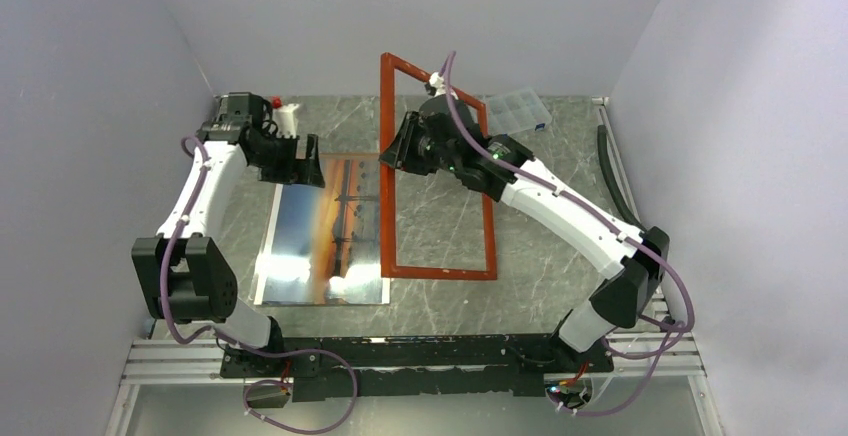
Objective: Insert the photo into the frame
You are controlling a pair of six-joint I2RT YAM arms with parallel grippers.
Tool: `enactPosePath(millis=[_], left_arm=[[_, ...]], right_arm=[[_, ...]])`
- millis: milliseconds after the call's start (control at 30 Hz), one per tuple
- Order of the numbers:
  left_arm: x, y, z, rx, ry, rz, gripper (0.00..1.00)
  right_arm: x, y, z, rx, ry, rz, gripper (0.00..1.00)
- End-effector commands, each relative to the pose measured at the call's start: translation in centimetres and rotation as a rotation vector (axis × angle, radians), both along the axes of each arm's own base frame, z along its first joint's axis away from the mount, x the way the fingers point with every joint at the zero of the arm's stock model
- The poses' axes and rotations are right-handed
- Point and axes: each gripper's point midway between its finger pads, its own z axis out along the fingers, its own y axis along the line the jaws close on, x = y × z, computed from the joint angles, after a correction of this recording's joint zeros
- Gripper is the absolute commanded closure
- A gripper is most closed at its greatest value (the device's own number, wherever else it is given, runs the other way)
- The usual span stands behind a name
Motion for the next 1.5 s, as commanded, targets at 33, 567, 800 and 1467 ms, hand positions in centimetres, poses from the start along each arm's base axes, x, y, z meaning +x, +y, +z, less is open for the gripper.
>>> enactPosePath(millis=[33,567,800,1467], left_arm=[[-0.5,-4.4,4.7,-0.086,-0.090,-0.137,0.04],[-2.8,-10.4,12.1,-0.246,-0.231,-0.294,0.11],[-3.4,-12.6,13.2,-0.266,-0.256,-0.354,0.12],[-5.7,-22.7,14.7,-0.299,-0.247,-0.554,0.14]], right_arm=[[-1.1,0.6,5.4,0.256,0.046,0.115,1.00],[-2.3,1.5,9.3,0.594,0.200,0.270,1.00],[-1.2,-0.8,7.1,0.703,0.289,0.231,1.00],[0.2,-8.9,2.7,0.638,0.346,0.094,0.60]])
